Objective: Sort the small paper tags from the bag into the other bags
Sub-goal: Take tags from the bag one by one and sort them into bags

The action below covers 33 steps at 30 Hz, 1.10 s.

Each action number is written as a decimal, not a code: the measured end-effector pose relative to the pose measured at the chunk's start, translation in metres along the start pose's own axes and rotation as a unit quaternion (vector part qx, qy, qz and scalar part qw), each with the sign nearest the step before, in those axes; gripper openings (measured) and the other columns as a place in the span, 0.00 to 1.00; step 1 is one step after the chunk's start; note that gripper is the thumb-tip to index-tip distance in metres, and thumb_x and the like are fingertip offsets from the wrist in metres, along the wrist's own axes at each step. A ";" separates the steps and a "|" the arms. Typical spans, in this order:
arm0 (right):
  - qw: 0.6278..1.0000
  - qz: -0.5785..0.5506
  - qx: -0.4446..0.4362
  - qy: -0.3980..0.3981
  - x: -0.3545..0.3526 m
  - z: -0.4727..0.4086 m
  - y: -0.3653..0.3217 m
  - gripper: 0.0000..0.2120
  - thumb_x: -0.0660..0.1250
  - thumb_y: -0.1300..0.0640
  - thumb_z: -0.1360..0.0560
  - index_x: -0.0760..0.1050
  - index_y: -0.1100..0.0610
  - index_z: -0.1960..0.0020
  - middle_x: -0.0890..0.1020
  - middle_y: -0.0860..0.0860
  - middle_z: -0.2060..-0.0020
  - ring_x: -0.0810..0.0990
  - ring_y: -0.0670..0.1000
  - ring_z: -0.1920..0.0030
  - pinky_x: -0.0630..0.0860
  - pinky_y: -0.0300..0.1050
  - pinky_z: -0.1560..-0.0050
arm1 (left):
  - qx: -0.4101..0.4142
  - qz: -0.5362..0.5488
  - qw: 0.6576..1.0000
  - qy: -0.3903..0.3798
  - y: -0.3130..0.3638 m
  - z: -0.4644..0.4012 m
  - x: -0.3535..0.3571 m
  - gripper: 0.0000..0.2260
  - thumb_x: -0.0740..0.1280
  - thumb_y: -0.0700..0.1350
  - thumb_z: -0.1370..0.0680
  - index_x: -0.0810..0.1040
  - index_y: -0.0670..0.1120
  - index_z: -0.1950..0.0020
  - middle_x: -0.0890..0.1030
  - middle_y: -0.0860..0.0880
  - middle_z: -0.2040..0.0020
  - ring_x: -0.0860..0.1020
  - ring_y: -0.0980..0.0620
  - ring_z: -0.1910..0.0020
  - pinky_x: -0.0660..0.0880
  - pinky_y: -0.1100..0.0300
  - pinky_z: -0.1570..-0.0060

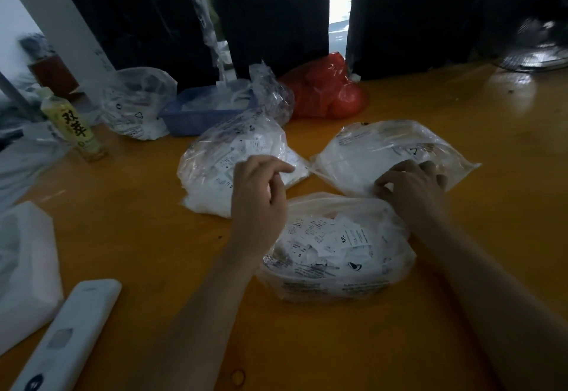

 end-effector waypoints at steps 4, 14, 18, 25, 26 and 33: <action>0.996 -0.024 0.025 0.085 -0.014 0.003 0.006 0.12 0.65 0.45 0.19 0.84 0.48 0.42 0.81 0.53 0.38 0.70 0.63 0.36 0.65 0.58 0.40 | -0.017 0.079 0.994 -0.075 0.006 0.027 0.020 0.12 0.62 0.35 0.18 0.82 0.47 0.46 0.80 0.57 0.51 0.78 0.64 0.53 0.74 0.72 0.53; 0.963 -0.226 -0.017 0.146 -0.046 0.019 -0.006 0.05 0.69 0.54 0.20 0.83 0.54 0.50 0.84 0.44 0.57 0.78 0.46 0.57 0.74 0.60 0.37 | -0.163 0.155 0.966 -0.125 -0.017 0.049 0.037 0.11 0.62 0.44 0.17 0.81 0.59 0.45 0.82 0.64 0.52 0.80 0.57 0.63 0.77 0.65 0.68; 0.896 -0.442 0.004 0.038 -0.051 0.028 -0.015 0.05 0.72 0.50 0.22 0.83 0.46 0.57 0.84 0.45 0.61 0.82 0.47 0.59 0.78 0.42 0.58 | -0.210 0.221 0.943 -0.136 -0.018 0.050 0.038 0.09 0.63 0.47 0.15 0.82 0.57 0.43 0.85 0.60 0.51 0.84 0.59 0.52 0.81 0.63 0.52; 0.911 -0.367 -0.170 -0.079 -0.047 0.055 -0.074 0.01 0.71 0.49 0.23 0.81 0.43 0.52 0.84 0.43 0.62 0.76 0.44 0.73 0.74 0.37 0.72 | -0.288 0.382 0.850 -0.221 0.004 0.061 0.056 0.30 0.68 0.71 0.27 0.82 0.49 0.37 0.87 0.50 0.45 0.86 0.49 0.47 0.83 0.52 0.44; 0.917 -0.347 -0.176 -0.083 -0.044 0.056 -0.077 0.02 0.72 0.50 0.23 0.81 0.43 0.51 0.84 0.42 0.62 0.78 0.43 0.70 0.76 0.37 0.70 | -0.286 0.386 0.849 -0.218 0.004 0.062 0.056 0.27 0.69 0.70 0.26 0.83 0.51 0.39 0.87 0.50 0.45 0.86 0.49 0.47 0.83 0.53 0.45; 0.932 -0.334 -0.131 -0.046 -0.040 0.048 -0.065 0.06 0.71 0.53 0.22 0.80 0.42 0.48 0.82 0.38 0.62 0.81 0.36 0.61 0.75 0.29 0.63 | -0.341 0.405 0.840 -0.116 -0.008 0.061 0.051 0.10 0.71 0.56 0.25 0.89 0.57 0.49 0.88 0.53 0.50 0.85 0.56 0.50 0.81 0.62 0.51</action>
Point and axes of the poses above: each hand's wrist, its own z-axis away from the middle knuckle, its own x-axis out of the palm, y = z × x, the point moved 7 cm from there along -z, towards the middle knuckle
